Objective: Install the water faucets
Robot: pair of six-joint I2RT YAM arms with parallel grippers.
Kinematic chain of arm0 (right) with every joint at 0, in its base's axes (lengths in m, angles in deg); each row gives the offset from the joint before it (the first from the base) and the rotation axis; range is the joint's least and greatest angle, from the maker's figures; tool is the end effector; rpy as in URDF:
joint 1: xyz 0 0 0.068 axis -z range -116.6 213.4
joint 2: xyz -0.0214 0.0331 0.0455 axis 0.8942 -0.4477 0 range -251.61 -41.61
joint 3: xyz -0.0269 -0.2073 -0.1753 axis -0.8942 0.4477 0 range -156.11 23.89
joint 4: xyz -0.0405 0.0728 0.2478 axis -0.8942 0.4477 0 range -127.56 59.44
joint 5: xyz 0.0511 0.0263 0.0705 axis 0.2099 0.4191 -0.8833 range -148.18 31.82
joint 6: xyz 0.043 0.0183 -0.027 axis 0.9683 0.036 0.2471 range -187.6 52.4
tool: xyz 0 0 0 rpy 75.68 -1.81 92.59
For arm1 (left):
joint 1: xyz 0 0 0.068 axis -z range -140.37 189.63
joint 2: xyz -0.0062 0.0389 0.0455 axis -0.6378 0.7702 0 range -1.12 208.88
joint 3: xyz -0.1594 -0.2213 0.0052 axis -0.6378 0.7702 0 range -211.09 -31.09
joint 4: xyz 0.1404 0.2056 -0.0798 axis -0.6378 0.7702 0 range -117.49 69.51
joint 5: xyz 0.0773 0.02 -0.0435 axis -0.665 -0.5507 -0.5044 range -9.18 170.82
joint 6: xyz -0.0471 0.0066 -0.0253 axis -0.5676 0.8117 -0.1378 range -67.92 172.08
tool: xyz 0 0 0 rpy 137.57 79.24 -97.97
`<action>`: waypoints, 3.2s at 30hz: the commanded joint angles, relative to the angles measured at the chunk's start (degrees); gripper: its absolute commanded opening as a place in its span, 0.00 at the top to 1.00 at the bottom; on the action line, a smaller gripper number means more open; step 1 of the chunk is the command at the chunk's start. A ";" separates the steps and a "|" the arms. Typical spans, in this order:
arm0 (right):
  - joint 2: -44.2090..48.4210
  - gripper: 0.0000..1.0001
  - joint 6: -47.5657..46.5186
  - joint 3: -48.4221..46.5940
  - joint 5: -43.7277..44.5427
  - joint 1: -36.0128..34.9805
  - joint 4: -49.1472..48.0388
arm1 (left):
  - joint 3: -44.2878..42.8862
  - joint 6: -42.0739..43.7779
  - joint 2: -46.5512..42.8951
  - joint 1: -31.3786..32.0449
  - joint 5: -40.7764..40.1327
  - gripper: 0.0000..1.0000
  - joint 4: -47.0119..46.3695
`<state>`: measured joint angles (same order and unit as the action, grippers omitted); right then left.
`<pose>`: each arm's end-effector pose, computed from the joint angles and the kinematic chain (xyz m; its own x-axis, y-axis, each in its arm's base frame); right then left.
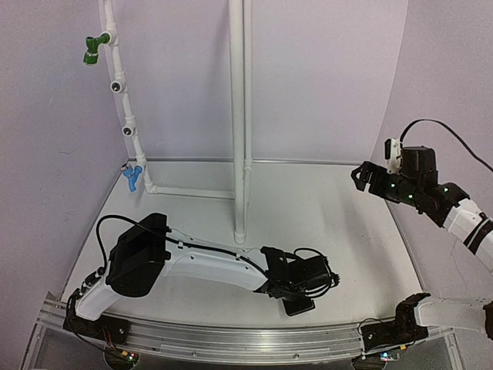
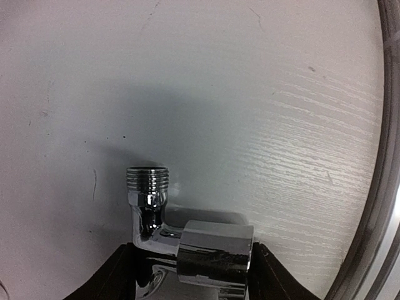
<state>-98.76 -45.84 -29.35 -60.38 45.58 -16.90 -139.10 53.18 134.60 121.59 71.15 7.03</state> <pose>0.2138 0.0703 0.3329 -0.4932 0.2305 -0.8388 -0.1683 0.9208 0.3519 0.0765 -0.4989 0.1405 -0.1051 0.8802 -0.4629 0.9674 0.1984 0.1575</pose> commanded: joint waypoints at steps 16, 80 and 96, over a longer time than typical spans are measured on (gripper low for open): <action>-7.59 0.02 -1.75 1.04 -9.64 -0.10 -0.72 | 14.77 -10.00 -16.90 -6.57 9.74 0.79 -2.49; -27.67 1.00 61.40 11.13 -16.89 -32.59 -64.60 | 51.13 -35.03 -62.39 -31.17 37.01 0.11 -38.73; -29.80 1.00 66.57 -4.47 -13.85 -32.57 -31.98 | 44.21 -22.39 -55.39 -28.39 27.40 0.18 -27.97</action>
<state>-128.36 19.22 -30.59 -74.02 13.23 -50.09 -90.77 27.43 76.69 92.67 100.97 -19.93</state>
